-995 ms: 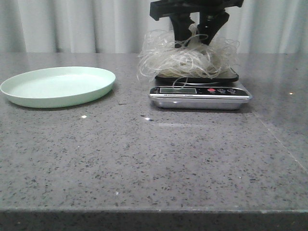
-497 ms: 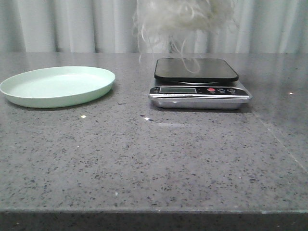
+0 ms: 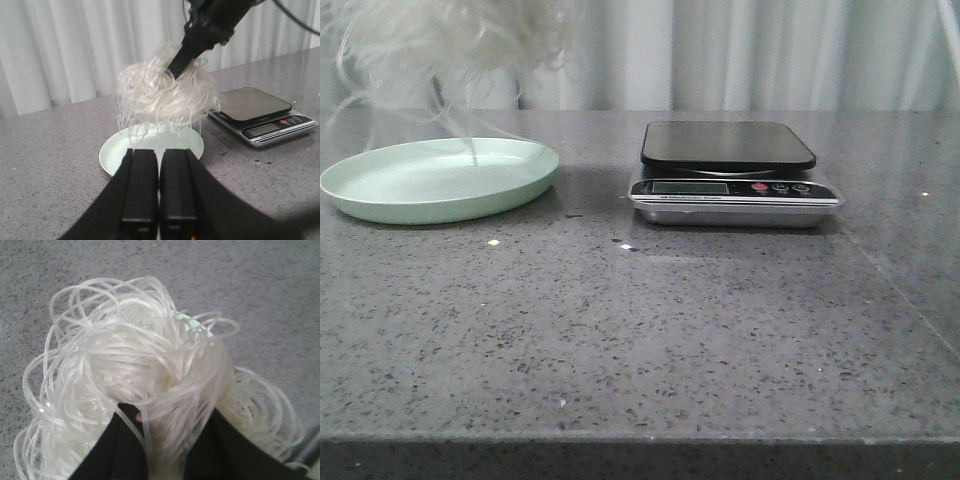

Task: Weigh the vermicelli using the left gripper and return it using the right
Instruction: 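Lift the vermicelli with the right gripper and carry it over the green plate, then lower the vermicelli onto the plate, open the right gripper and lift away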

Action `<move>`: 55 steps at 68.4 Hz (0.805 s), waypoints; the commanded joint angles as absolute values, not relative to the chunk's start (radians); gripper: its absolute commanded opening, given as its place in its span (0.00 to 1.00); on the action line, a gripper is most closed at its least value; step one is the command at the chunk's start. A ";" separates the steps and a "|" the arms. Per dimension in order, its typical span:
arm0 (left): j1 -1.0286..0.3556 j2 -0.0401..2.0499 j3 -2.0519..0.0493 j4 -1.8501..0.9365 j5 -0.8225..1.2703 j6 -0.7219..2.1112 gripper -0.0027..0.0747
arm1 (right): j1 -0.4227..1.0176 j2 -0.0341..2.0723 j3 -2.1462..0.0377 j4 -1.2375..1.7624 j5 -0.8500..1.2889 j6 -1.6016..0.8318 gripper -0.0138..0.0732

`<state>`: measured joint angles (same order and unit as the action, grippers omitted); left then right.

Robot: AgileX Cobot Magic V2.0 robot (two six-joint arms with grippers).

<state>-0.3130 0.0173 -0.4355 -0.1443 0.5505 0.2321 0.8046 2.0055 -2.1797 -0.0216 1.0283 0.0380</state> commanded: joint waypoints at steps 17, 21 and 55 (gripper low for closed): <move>-0.312 0.034 -0.460 -0.152 0.480 0.223 0.21 | 0.803 2.107 -2.215 -0.007 0.973 0.027 0.45; -0.312 0.034 -0.460 -0.152 0.480 0.223 0.21 | 0.803 2.116 -2.215 -0.010 0.982 0.027 0.54; -0.312 0.034 -0.460 -0.152 0.480 0.223 0.21 | 0.768 1.968 -2.217 -0.064 0.973 0.027 0.85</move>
